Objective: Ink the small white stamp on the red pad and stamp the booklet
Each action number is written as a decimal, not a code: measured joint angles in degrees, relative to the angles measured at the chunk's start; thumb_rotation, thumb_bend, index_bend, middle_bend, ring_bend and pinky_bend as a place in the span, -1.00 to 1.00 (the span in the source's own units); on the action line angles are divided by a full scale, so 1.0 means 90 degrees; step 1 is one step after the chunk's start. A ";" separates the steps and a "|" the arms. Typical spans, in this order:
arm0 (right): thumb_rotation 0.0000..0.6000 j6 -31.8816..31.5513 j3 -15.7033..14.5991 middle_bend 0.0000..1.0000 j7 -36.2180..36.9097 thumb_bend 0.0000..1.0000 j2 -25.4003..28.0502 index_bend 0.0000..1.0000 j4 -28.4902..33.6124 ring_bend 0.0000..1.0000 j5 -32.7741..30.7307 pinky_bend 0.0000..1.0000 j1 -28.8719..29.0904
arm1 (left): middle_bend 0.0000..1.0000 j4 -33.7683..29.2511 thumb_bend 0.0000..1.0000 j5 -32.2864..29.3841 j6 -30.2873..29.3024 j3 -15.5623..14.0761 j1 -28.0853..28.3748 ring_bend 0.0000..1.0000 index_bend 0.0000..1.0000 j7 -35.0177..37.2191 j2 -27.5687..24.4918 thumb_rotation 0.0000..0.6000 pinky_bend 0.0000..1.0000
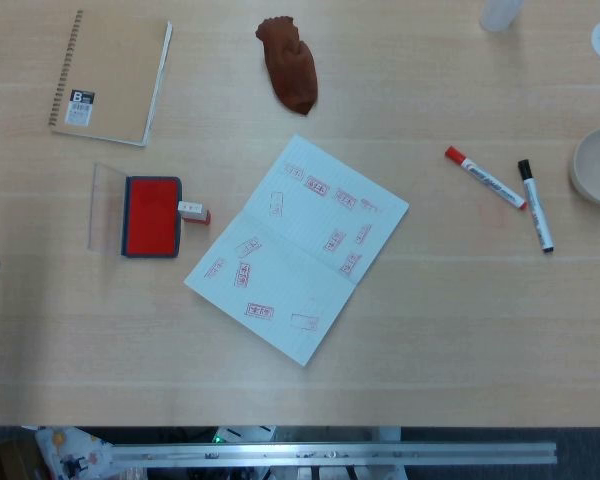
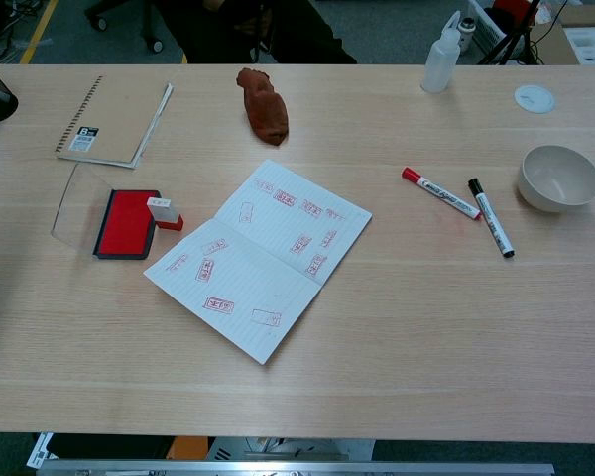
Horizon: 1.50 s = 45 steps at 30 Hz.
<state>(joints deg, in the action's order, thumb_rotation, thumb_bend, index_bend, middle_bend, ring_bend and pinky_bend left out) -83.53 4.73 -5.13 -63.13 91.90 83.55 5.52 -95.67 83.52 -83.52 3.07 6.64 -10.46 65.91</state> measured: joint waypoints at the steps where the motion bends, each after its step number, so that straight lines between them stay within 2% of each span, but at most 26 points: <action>1: 1.00 0.0005 0.0004 -0.37 -0.0005 -0.60 -0.0008 -0.61 -0.0007 -0.50 -0.0002 -0.26 0.0005 | -0.74 -0.0002 -0.65 -0.0004 0.0004 0.0001 0.0005 -0.72 -0.87 -0.0004 -0.0004 1.00 -0.62; 16: 1.00 0.0082 0.0308 -0.37 -0.0150 -0.60 0.0170 -0.61 0.0114 -0.50 -0.0217 -0.26 0.0202 | -0.69 -0.0066 -0.65 0.0261 -0.0010 0.0076 0.0167 -0.69 -0.81 0.0142 -0.0101 1.00 -0.54; 21: 1.00 0.0181 0.0374 -0.37 -0.0191 -0.60 0.0235 -0.61 0.0191 -0.50 -0.0279 -0.26 0.0294 | -0.56 -0.0170 -0.65 0.0405 0.0110 0.0135 0.0352 -0.58 -0.78 0.0246 -0.0200 1.00 -0.42; 25: 1.00 0.0306 0.0393 -0.37 -0.0214 -0.59 0.0261 -0.61 0.0211 -0.50 -0.0349 -0.26 0.0359 | -0.30 -0.0219 -0.65 0.0472 0.0195 0.0180 0.0473 -0.27 -0.63 0.0346 -0.0238 1.00 -0.01; 28: 1.00 0.0408 0.0401 -0.37 -0.0217 -0.59 0.0264 -0.61 0.0195 -0.50 -0.0400 -0.26 0.0415 | 0.01 -0.0205 -0.65 0.0554 0.0332 0.0198 0.0609 0.02 -0.56 0.0452 -0.0252 1.00 0.46; 32: 1.00 0.0527 0.0415 -0.37 -0.0204 -0.59 0.0266 -0.61 0.0159 -0.50 -0.0436 -0.26 0.0498 | 0.37 -0.0242 -0.65 0.0665 0.0666 0.0196 0.0852 0.38 -0.46 0.0538 -0.0302 1.00 0.88; 35: 1.00 0.0610 0.0422 -0.37 -0.0207 -0.59 0.0276 -0.61 0.0150 -0.50 -0.0456 -0.26 0.0560 | 0.63 -0.0255 -0.65 0.0797 0.0900 0.0209 0.1106 0.66 -0.40 0.0598 -0.0305 1.00 1.00; 41: 1.00 0.0689 0.0432 -0.37 -0.0224 -0.59 0.0300 -0.61 0.0158 -0.50 -0.0466 -0.26 0.0644 | 0.94 -0.0298 -0.65 0.0955 0.1338 0.0228 0.1509 0.90 -0.39 0.0505 -0.0227 1.00 1.00; 45: 1.00 0.0763 0.0434 -0.37 -0.0255 -0.59 0.0312 -0.61 0.0185 -0.50 -0.0474 -0.26 0.0709 | 1.00 -0.0397 -0.65 0.0908 0.1717 0.0235 0.1747 1.00 -0.37 0.0281 -0.0177 1.00 1.00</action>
<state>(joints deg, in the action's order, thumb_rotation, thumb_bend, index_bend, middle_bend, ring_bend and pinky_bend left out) -76.66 8.64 -7.43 -60.33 93.56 79.28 11.91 -99.25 91.70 -68.07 5.19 22.37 -7.93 64.31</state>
